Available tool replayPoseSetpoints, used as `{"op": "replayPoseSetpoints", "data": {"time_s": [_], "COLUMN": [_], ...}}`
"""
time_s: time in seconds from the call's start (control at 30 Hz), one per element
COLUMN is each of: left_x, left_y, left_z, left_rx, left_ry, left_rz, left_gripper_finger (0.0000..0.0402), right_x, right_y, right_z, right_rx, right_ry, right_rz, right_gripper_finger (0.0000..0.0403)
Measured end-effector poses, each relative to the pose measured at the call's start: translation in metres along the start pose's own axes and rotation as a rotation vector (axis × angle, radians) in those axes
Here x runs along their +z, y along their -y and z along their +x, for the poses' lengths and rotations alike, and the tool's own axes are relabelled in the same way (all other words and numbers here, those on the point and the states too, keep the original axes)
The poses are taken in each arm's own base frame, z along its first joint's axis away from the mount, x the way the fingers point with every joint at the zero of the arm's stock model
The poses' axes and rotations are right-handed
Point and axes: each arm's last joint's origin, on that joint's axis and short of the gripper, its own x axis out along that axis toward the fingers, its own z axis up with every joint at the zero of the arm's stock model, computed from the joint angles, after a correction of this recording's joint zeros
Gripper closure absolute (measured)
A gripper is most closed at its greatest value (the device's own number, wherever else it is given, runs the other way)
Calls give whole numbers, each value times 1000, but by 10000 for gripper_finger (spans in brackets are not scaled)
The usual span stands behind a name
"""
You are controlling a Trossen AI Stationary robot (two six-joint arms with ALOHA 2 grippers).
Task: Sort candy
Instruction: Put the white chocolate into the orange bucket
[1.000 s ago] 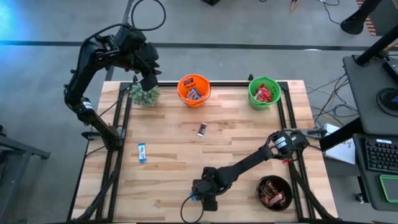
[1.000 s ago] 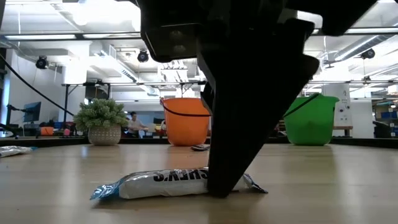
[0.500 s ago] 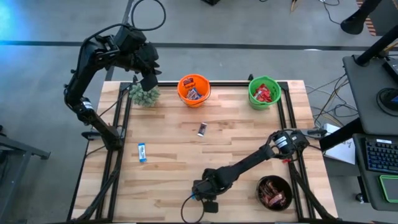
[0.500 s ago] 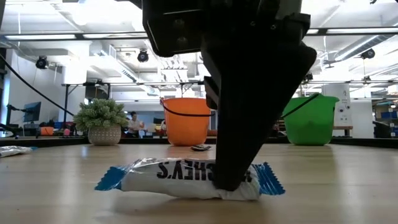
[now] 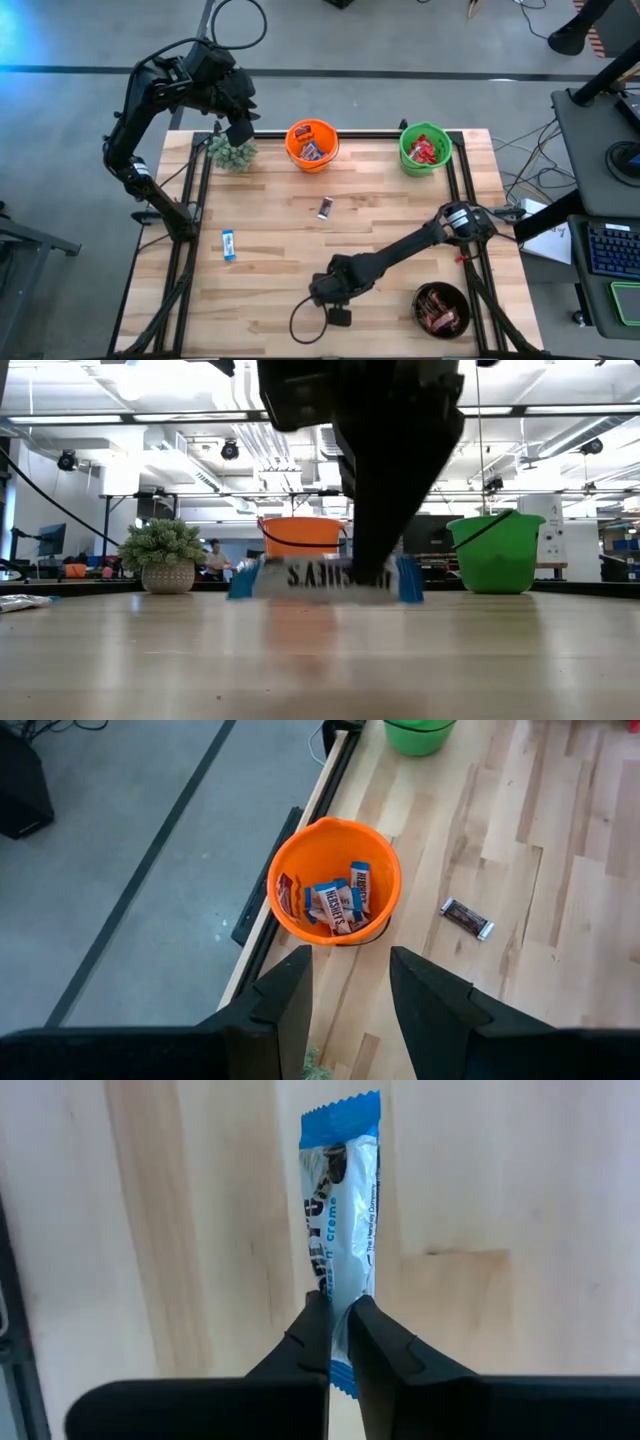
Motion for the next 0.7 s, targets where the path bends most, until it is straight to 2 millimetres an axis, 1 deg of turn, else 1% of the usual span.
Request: {"op": "replayPoseSetpoints", "data": {"time_s": [0.13,0.3,0.43,0.53,0.7], "left_x": [0,0,0,0,0], "left_y": [0,0,0,0,0], "left_z": [0,0,0,0,0], "left_rx": [0,0,1,1,0], "left_ry": [0,0,0,0,0], "left_rz": [5,7,7,7,8], "left_gripper_finger": [283,283,283,283,283], "right_x": [5,16,23,29,38], "right_y": [8,30,53,72,112], "right_z": [-13,-35,-55,-76,-112], "right_rx": [-1,-16,-54,-76,-104], "right_ry": [27,62,93,134,215], "right_rz": [-21,-10,-4,-6,21], "right_gripper_finger": [392,392,392,391,391]}}
